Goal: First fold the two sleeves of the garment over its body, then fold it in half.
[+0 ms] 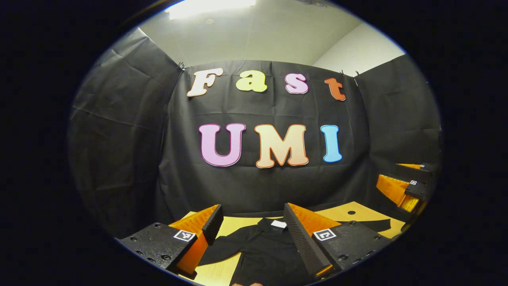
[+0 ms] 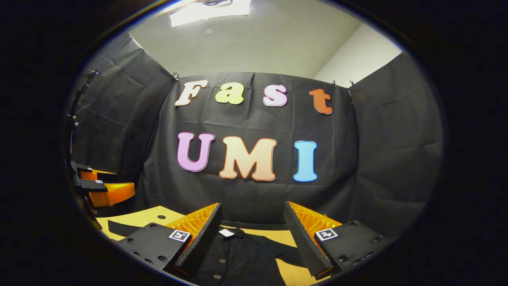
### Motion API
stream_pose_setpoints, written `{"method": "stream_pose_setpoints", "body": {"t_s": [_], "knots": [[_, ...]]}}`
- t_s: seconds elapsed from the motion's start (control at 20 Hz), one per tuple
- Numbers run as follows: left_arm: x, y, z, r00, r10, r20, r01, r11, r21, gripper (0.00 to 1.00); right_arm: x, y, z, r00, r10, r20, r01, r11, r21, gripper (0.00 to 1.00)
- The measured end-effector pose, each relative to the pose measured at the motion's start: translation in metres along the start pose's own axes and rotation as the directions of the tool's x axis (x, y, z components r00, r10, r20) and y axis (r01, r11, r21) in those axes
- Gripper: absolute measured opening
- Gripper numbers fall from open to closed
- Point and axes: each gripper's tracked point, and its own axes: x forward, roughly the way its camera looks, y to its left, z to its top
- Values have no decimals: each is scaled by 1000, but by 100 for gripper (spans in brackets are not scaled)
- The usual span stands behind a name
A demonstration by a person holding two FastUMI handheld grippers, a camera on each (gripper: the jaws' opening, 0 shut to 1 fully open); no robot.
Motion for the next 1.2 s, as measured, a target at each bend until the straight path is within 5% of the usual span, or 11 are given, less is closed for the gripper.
{"method": "stream_pose_setpoints", "body": {"t_s": [0.6,0.95,1.2], "knots": [[2,-6,-13,999,2,-38,-2,1000,-2,92,29,-21,-44,991,-22,-130,30,998,62,99],[6,-21,-26,997,8,-83,-7,1000,15,92,56,-77,-134,933,-91,-349,152,977,152,99],[14,-42,-33,994,0,-108,4,999,39,92,70,-128,-184,889,-152,-431,222,968,116,98]]}}
